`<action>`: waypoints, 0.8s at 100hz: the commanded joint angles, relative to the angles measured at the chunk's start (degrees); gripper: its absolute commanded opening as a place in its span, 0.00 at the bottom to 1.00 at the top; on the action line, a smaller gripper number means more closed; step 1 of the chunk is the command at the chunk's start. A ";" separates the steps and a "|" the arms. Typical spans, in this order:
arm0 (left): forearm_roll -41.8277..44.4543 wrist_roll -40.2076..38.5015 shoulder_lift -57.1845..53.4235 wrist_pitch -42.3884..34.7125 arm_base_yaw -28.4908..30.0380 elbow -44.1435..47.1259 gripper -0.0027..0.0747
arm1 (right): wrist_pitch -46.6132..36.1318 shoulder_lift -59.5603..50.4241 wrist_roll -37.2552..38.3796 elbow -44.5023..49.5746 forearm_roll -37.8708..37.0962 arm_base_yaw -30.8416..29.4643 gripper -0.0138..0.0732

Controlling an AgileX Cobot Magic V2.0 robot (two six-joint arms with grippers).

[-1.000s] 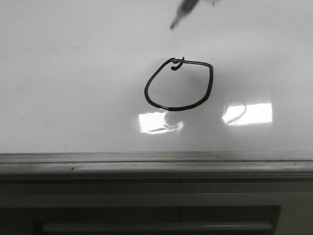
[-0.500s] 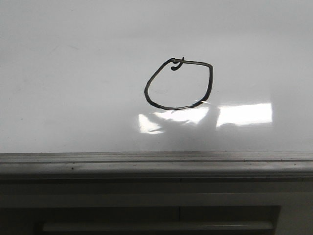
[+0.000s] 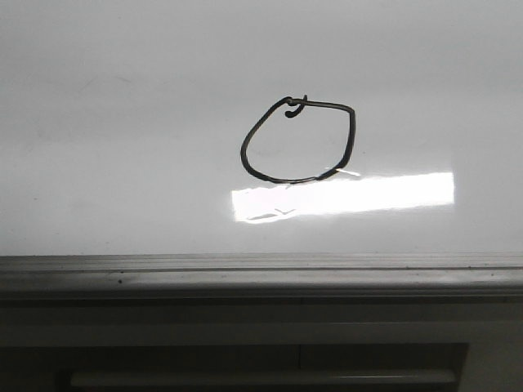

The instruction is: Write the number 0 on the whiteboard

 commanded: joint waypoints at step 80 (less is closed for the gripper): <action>-3.94 0.21 1.55 -5.87 -0.93 -2.02 0.01 | -5.17 -0.52 -0.69 -1.45 1.48 2.43 0.11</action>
